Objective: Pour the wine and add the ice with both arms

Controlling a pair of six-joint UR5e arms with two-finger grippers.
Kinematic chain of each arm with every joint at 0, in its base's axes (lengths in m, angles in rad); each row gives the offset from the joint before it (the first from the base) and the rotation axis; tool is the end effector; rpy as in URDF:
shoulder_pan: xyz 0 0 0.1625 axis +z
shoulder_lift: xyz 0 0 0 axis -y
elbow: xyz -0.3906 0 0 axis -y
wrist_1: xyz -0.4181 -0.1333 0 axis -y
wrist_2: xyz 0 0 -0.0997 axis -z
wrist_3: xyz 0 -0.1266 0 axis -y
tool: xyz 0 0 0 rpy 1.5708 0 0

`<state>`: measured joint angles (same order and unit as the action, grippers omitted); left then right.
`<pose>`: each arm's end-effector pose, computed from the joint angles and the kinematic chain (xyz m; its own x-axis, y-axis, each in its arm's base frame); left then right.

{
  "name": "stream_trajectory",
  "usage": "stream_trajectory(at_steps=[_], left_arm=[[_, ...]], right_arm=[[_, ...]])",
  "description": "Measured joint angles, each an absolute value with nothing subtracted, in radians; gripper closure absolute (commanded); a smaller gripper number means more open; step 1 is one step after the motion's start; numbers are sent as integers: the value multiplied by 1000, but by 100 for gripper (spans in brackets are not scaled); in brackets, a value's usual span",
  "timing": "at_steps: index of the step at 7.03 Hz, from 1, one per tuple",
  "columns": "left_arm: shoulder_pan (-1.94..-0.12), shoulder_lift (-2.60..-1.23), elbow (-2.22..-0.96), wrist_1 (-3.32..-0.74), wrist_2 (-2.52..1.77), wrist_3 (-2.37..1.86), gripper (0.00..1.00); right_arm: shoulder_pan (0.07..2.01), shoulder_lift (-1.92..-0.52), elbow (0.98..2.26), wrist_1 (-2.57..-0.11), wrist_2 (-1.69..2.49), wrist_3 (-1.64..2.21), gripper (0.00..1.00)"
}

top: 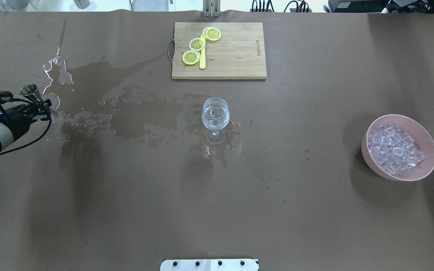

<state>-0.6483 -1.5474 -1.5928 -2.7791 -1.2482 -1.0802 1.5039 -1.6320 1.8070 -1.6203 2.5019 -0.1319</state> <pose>0.3390 -0.4744 0.5031 0.6313 0.0823 -0.7711 0.5798 0.6103 0.5398 -0.0015 -0.4972 0.5421 0.5751 -0.2691 0.7726 0.1432 0.9629 0.2288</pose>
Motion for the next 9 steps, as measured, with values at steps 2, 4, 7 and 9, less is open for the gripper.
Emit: stream_trajectory(at_steps=[2,4,7,9], left_arm=[[-647,-1656,-1638,-2741,-1340,-1040,100],[-647,-1818,-1646,-2625,-1364,-1002,100],[-645,-1958,-1676,-2445,-1367,-902,100],[-645,-2002,-1705,-2381,-1381,-895,100]], right_arm=[[1504,-1632,1806,-1620,2502,-132,0],[1505,-1632,1804,-1621,2503,-132,0],[1504,-1629,1794,-1621,2504,-132,0],[1505,-1624,1791,-1621,2505,-132,0]])
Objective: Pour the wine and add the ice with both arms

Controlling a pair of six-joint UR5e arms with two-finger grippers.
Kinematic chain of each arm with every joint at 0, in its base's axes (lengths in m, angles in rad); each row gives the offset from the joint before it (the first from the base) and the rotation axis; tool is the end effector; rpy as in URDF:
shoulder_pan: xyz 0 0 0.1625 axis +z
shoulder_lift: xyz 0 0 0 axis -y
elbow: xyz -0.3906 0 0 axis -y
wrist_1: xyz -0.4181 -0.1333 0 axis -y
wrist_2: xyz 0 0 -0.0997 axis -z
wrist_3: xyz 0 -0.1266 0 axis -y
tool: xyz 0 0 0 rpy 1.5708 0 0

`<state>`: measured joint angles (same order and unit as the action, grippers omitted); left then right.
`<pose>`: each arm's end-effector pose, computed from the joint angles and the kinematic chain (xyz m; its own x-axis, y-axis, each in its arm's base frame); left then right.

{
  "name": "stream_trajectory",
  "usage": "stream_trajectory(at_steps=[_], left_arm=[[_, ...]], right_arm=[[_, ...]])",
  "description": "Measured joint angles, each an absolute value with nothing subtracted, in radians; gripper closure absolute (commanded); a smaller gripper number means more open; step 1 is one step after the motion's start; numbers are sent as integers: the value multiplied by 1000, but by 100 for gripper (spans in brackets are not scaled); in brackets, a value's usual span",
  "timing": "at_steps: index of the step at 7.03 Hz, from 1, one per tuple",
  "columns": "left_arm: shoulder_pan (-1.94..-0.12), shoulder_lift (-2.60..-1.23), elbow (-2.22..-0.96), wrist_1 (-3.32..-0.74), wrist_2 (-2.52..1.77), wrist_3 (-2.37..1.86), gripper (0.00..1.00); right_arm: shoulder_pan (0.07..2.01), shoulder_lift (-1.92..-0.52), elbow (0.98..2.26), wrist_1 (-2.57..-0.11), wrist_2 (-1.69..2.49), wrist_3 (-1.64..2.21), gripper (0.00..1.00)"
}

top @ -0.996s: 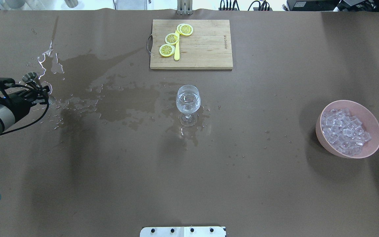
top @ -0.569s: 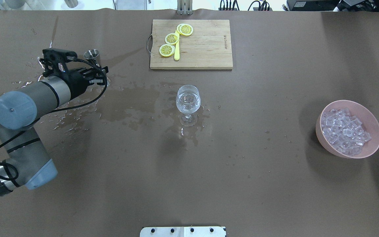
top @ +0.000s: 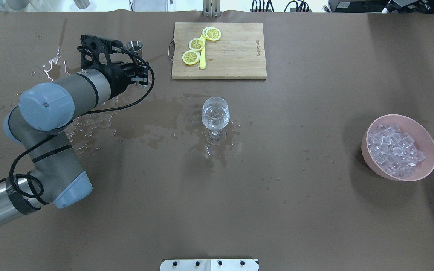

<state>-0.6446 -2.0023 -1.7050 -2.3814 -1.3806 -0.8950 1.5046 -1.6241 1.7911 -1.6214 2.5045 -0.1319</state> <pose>0.4311 -0.5208 0.2194 0.5824 0.3307 -0.7426 0.4794 0.5981 0.6422 -0.0016 -0.5002 0.5463 0.5736 -0.2617 0.7762 0.1424 0.9650 0.2201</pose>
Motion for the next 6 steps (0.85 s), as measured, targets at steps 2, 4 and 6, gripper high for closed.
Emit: stream_trajectory(at_steps=[2,4,6], left_arm=[[-639,-2023,-1718,-2378,-1406,-882,100],[-631,-2052,-1721,-2378,-1377,-770,100],[-535,-2063,-1723,-2376,-1180,-671,100]], right_arm=[[1505,-1622,1791,-1621,2505,-132,0],[1505,-1619,1790,-1621,2504,-132,0],[1505,-1618,1790,-1621,2504,-130,0]])
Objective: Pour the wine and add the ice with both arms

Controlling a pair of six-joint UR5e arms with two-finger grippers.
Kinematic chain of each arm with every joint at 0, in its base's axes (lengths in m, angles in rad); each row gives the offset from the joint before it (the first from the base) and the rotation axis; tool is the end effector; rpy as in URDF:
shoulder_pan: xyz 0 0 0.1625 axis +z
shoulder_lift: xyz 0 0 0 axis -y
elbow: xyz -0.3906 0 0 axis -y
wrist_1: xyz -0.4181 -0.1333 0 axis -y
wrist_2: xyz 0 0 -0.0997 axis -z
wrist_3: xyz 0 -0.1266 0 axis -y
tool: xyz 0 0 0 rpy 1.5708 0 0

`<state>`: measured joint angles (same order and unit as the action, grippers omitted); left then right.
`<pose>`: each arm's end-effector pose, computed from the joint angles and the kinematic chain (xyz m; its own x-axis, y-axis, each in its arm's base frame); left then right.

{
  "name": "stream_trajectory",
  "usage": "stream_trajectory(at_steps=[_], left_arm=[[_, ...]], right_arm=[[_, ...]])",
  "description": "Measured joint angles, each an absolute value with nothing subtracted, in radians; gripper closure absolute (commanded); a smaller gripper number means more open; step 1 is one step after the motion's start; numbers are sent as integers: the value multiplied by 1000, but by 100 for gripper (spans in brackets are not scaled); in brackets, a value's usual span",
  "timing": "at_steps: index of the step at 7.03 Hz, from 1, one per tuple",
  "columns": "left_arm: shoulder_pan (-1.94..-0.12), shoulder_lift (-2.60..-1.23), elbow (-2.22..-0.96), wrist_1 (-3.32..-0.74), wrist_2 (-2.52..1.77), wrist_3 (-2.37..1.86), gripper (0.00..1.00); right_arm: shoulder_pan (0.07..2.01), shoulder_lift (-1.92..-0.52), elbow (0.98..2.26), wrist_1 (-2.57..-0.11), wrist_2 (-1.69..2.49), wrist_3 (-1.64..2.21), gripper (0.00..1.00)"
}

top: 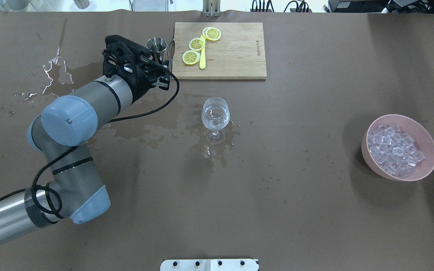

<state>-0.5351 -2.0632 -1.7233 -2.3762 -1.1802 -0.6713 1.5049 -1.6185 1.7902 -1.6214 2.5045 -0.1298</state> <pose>0.4640 -0.4860 0.1705 0.6881 0.4338 -0.5817 0.4146 0.4229 0.8058 -0.0015 -0.5024 0.5439 0.5738 -0.2631 0.7756 0.1408 0.9646 0.2231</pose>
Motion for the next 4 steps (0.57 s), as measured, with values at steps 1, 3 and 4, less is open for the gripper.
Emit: stream_trajectory(at_steps=[1,3,4], left_arm=[[-491,-2064,-1724,-2375,-1123,-631,100],[-459,-2066,-1724,-2372,-1094,-558,100],[-456,-2068,-1724,-2371,-1088,-481,100]], right_arm=[[1505,-1618,1790,-1621,2505,-127,0],[1505,-1618,1791,-1621,2507,-125,0],[1505,-1619,1791,-1621,2508,-122,0]])
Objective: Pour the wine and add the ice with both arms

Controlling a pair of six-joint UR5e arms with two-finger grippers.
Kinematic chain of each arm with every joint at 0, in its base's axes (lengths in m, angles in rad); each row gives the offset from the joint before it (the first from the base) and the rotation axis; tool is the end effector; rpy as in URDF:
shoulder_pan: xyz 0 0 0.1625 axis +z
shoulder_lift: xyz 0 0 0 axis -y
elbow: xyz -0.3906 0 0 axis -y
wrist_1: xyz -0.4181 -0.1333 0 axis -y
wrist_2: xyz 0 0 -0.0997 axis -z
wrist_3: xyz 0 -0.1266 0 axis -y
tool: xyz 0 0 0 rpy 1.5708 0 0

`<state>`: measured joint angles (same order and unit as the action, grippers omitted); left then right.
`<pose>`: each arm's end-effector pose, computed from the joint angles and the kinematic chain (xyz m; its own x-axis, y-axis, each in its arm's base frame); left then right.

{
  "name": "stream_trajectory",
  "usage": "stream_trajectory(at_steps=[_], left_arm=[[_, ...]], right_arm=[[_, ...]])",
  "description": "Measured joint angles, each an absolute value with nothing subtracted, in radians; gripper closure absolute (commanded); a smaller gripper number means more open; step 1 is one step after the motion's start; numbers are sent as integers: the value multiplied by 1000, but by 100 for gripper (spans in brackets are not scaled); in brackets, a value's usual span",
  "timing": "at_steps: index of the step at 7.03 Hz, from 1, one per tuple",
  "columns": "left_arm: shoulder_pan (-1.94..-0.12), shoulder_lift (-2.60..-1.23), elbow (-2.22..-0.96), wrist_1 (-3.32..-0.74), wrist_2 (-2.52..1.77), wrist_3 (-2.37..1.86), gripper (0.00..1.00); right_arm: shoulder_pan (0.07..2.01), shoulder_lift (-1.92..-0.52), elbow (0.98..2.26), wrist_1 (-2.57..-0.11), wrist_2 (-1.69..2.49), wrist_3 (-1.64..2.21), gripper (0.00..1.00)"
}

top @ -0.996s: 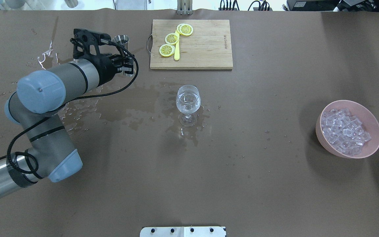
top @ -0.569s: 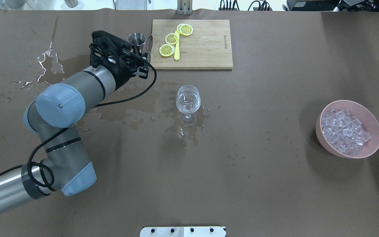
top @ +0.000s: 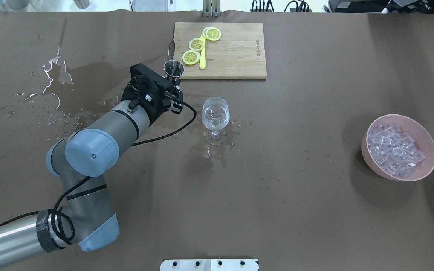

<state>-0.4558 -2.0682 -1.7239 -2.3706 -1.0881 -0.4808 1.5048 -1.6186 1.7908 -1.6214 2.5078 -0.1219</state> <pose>0.4923 -0.4552 0.1671 0.7624 0.5008 -0.4097 0.2760 0.3209 0.9060 -0.0018 -0.5023 0.5433 0.5722 -0.2560 0.7792 0.1360 0.9665 0.2177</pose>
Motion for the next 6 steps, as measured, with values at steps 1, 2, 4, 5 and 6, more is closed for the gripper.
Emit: stream_trajectory(at_steps=[1,2,4,5,6], left_arm=[[-455,-2068,-1723,-2370,-1084,-413,100],[-454,-2069,-1723,-2370,-1082,-344,100],[-454,-2070,-1724,-2370,-1081,-231,100],[-449,-2071,-1724,-2370,-1081,-206,100],[-435,-2077,-1724,-2370,-1072,-189,100]], right_arm=[[1505,-1619,1791,-1621,2508,-119,0],[1505,-1620,1791,-1621,2508,-117,0],[1505,-1620,1790,-1621,2509,-117,0],[1505,-1620,1789,-1621,2509,-117,0],[1505,-1620,1788,-1621,2510,-117,0]])
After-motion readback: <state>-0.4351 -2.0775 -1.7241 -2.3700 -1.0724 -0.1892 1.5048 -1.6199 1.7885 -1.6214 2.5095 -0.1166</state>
